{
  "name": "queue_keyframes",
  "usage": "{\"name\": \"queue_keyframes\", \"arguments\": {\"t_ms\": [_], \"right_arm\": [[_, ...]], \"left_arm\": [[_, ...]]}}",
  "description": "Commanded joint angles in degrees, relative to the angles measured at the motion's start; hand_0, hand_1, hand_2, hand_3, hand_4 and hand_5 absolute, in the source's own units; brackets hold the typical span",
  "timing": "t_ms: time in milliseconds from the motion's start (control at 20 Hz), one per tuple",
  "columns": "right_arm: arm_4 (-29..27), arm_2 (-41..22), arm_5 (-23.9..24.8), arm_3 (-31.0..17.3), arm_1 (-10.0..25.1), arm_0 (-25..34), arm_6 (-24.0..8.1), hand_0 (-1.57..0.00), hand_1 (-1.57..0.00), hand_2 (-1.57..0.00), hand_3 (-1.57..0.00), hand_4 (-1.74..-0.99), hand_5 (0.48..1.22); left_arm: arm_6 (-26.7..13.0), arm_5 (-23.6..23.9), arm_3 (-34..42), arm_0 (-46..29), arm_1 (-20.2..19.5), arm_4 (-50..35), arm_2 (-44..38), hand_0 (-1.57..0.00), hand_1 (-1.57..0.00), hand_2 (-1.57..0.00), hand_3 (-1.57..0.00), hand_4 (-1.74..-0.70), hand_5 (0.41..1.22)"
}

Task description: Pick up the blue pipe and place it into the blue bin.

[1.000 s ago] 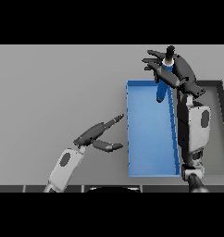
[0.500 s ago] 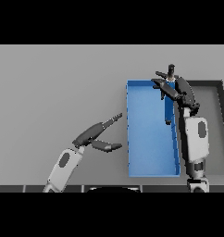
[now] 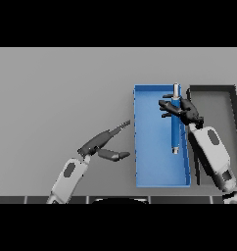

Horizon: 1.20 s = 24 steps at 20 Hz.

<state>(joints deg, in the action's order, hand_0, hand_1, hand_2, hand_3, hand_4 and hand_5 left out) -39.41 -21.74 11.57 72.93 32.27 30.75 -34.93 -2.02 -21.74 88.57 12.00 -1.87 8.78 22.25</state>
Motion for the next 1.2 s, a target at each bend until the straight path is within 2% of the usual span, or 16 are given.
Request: {"name": "queue_keyframes", "arguments": {"t_ms": [0, 100, 150, 250, 350, 500, 600, 650, 850, 1050, 1150], "right_arm": [[-3.39, -2.84, 2.64, -0.01, 1.90, 0.64, -0.01, -1.36, -1.28, -1.23, -0.36, -1.553, 1.154], [-7.98, -7.29, 6.21, -0.13, 4.99, 2.54, 0.00, -0.87, -0.82, -0.79, -0.23, -1.405, 1.137], [-9.36, -9.53, 6.90, -0.50, 6.08, 3.47, -0.01, -0.69, -0.66, -0.63, -0.19, -1.370, 1.125], [-7.67, -12.86, 3.39, 0.00, 8.29, 5.14, -0.01, -0.44, -0.42, -0.40, -0.12, -1.307, 1.068], [-4.27, -18.55, 0.48, 1.48, 11.43, 7.08, -0.02, -0.28, -0.27, -0.26, -0.08, -1.250, 0.962], [-3.70, -21.99, -2.64, 1.33, 12.73, 8.29, -0.02, -0.14, -0.14, -0.13, -0.04, -1.205, 0.837], [-3.82, -25.20, -4.19, 0.94, 14.21, 10.01, -0.02, -0.09, -0.09, -0.08, -0.02, -1.175, 0.788], [-4.13, -25.64, -4.14, 0.61, 14.21, 10.62, -0.02, -0.07, -0.07, -0.07, -0.02, -1.161, 0.771], [-3.77, -26.62, -5.67, 0.59, 14.73, 10.63, 0.49, -0.03, -0.03, -0.03, -0.01, -1.099, 0.725], [-2.90, -27.28, -7.94, -0.31, 14.53, 11.14, 1.73, -0.02, -0.02, -0.02, 0.00, -1.084, 0.712], [-3.50, -27.14, -7.65, 1.18, 14.75, 11.12, 1.13, -0.02, -0.02, -0.02, 0.00, -1.084, 0.714]], "left_arm": [[-0.38, -0.25, -0.05, 0.26, -0.28, -0.22, -0.26, 0.00, 0.00, 0.00, 0.00, -0.92, 0.493], [-0.89, 0.01, -0.38, 0.83, -0.22, -0.16, -0.58, 0.00, 0.00, 0.00, 0.00, -0.92, 0.493], [-1.03, -0.09, -0.76, 1.05, -0.14, -0.28, -0.69, 0.00, 0.00, 0.00, 0.00, -0.92, 0.493], [-0.59, -0.08, -0.32, 0.35, -0.03, -0.23, -0.32, 0.00, 0.00, 0.00, 0.00, -0.93, 0.494], [-0.18, 0.05, -0.31, 0.29, -0.20, -0.17, -0.44, 0.00, 0.00, 0.00, 0.00, -0.93, 0.494], [-0.85, -0.08, -0.10, 0.67, -0.35, -0.57, -0.77, 0.00, 0.00, 0.00, 0.00, -0.93, 0.496], [-0.42, -0.26, -0.02, 0.42, -0.53, -0.64, -0.71, 0.00, 0.00, 0.00, 0.00, -0.93, 0.496], [-1.63, 0.09, -0.78, 0.99, -0.16, -0.52, -0.98, 0.00, 0.00, 0.00, 0.00, -0.93, 0.496], [-0.62, -0.27, -0.10, 0.47, -0.62, -0.65, -0.82, 0.00, 0.00, 0.00, 0.00, -0.93, 0.497], [-1.12, 0.06, 0.90, -0.52, 0.12, -0.11, 0.36, 0.00, 0.00, 0.00, 0.00, -0.93, 0.496], [-1.72, 0.59, 2.21, -0.86, 0.55, 0.15, 0.87, 0.00, 0.00, 0.00, 0.00, -0.93, 0.495]]}}
